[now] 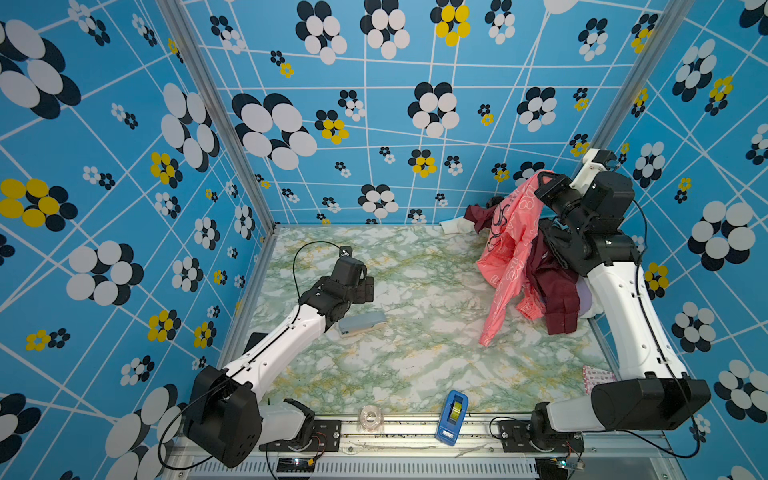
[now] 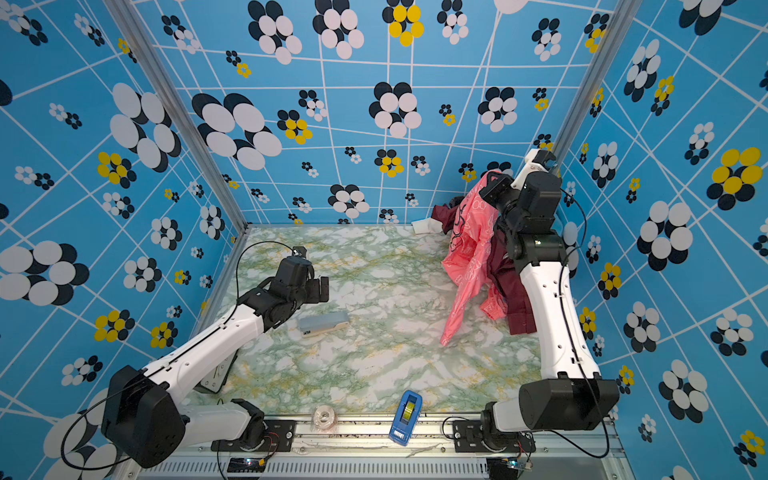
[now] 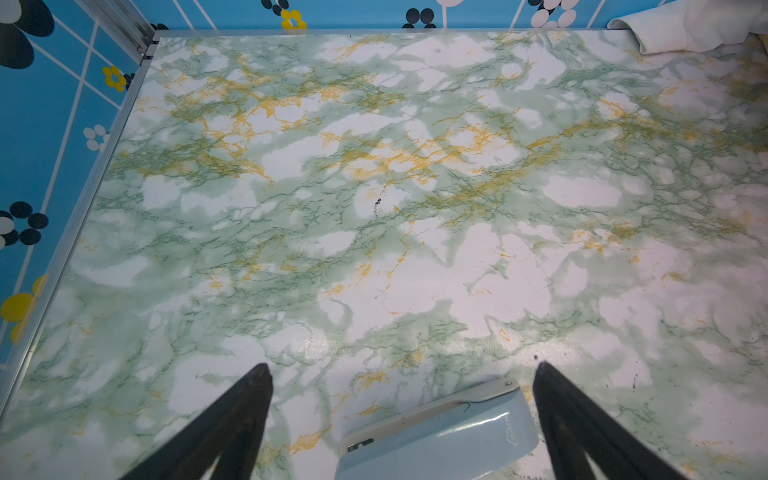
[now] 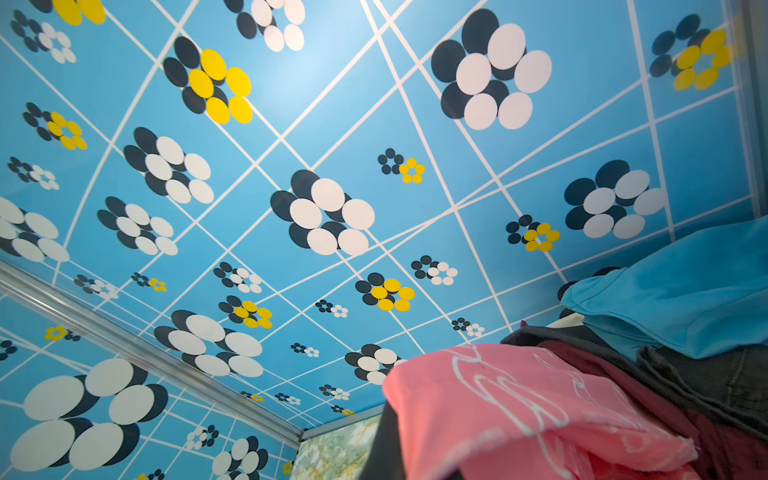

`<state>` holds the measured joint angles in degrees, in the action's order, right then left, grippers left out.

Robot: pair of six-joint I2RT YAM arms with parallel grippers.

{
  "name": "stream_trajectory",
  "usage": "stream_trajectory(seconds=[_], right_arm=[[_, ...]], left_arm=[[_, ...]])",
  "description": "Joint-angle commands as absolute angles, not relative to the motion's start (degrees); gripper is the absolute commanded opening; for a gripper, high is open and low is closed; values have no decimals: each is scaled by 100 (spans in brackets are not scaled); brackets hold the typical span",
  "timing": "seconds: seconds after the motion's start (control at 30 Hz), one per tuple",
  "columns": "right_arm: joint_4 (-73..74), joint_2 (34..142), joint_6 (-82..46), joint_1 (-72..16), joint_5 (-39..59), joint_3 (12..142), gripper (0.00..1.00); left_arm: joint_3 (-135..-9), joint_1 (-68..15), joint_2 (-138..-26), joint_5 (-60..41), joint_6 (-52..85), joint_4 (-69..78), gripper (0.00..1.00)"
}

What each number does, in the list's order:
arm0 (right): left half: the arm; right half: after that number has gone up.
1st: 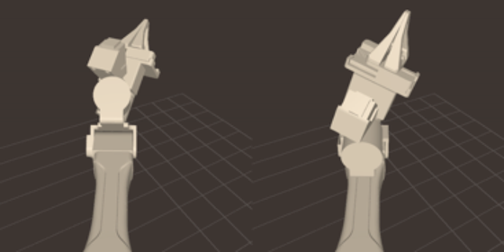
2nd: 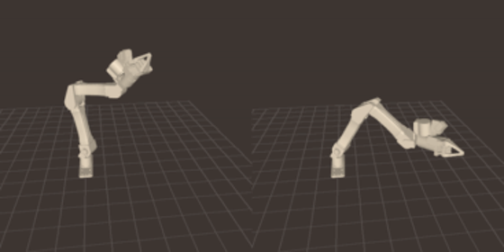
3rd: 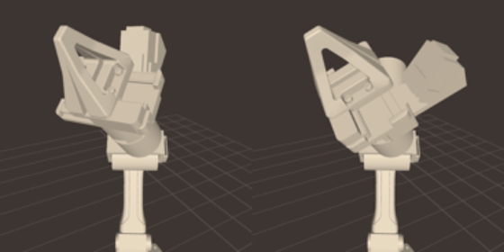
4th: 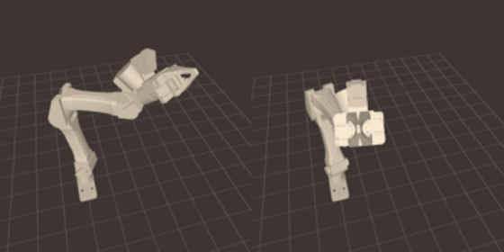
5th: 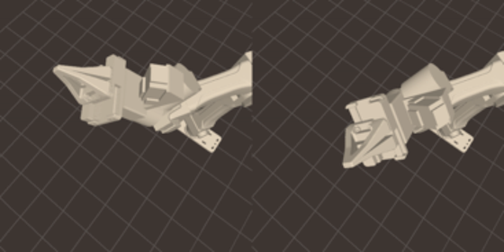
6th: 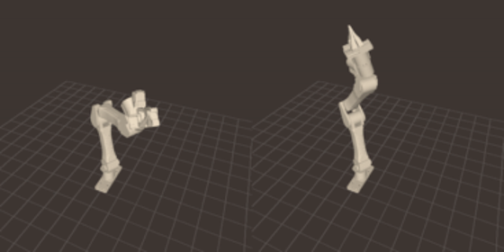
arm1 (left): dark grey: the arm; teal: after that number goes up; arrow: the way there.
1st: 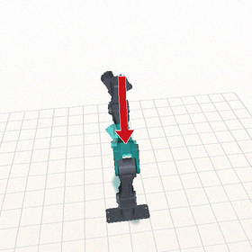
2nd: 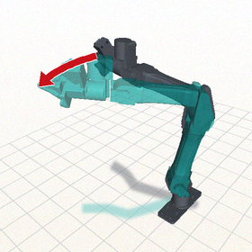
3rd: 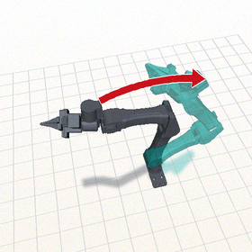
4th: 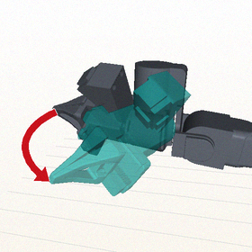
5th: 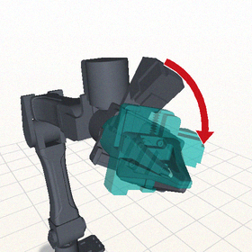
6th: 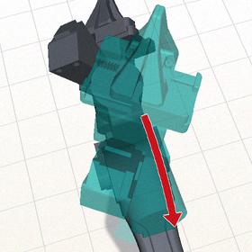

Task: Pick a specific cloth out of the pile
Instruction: 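Lift the pink jacket upward out of the pile with the right gripper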

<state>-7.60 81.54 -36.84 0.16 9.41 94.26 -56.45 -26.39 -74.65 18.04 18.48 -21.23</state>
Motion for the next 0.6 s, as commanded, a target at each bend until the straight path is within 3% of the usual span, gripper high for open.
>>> stream_trajectory(seconds=[0.0,0.57], right_arm=[[400,7718,-3627,35,1350,9577,0],[1713,7620,-3725,40,1503,9817,0]], left_arm=[[-5627,-2694,-7390,1870,1911,-2116,99],[-5611,-2719,-7375,1904,1923,-2118,99]])
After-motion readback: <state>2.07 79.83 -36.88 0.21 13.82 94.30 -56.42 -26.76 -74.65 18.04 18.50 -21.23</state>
